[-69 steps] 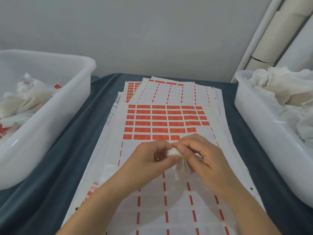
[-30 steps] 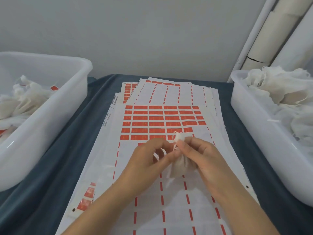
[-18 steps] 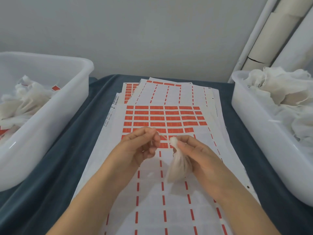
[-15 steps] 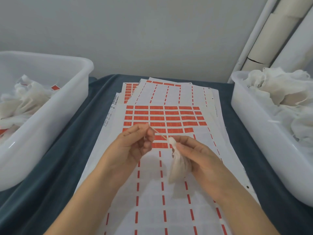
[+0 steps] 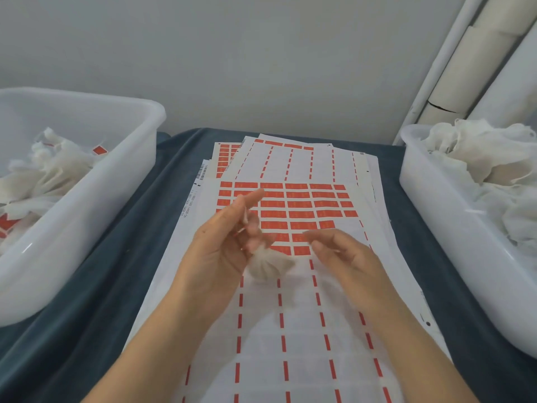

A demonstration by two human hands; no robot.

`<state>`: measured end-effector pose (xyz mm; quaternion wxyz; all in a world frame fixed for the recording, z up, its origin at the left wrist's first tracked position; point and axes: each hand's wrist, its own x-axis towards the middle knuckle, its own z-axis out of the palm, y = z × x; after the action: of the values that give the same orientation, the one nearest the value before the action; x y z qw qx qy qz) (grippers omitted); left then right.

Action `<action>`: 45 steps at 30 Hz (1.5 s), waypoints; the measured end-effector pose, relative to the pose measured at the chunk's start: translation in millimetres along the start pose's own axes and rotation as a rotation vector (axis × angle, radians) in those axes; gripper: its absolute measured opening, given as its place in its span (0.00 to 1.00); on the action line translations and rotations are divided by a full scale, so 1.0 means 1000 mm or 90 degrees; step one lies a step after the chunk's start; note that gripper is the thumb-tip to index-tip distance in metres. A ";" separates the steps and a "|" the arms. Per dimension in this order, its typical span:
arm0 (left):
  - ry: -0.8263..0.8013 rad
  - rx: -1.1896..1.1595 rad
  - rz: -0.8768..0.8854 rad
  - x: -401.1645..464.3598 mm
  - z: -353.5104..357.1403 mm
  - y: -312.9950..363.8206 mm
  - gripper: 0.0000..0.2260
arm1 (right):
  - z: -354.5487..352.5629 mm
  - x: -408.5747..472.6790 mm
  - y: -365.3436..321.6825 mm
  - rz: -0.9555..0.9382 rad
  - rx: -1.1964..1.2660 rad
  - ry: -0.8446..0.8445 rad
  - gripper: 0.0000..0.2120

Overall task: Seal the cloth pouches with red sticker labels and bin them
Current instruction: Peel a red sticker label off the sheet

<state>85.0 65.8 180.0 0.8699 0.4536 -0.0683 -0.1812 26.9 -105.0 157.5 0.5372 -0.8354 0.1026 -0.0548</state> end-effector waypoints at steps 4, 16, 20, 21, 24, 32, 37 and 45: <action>0.060 0.256 0.119 -0.001 0.004 0.002 0.11 | -0.008 0.009 0.016 0.066 -0.322 0.029 0.24; -0.025 1.073 0.256 0.013 0.002 -0.051 0.17 | -0.032 0.017 0.028 0.166 -0.339 0.207 0.38; -0.040 1.152 0.233 0.012 0.005 -0.059 0.22 | -0.036 0.014 0.022 0.145 -0.287 0.246 0.32; -0.037 1.164 0.231 0.011 0.005 -0.060 0.23 | -0.036 0.012 0.020 0.146 -0.291 0.242 0.32; -0.028 1.174 0.231 0.010 0.005 -0.063 0.24 | -0.033 0.009 0.017 0.135 -0.313 0.234 0.31; -0.006 1.117 0.311 0.006 0.004 -0.066 0.22 | -0.058 0.011 0.004 0.246 0.037 0.168 0.37; -0.009 1.095 0.296 0.007 0.003 -0.067 0.22 | -0.060 0.020 0.008 0.298 0.030 0.005 0.24; 0.001 1.032 0.308 0.014 0.006 -0.065 0.18 | -0.058 0.023 0.017 0.280 0.104 0.005 0.12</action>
<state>79.5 22.0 129.7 0.2907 0.9103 -0.2714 0.1152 36.2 -168.3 165.7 0.6017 -0.7463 0.2796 0.0526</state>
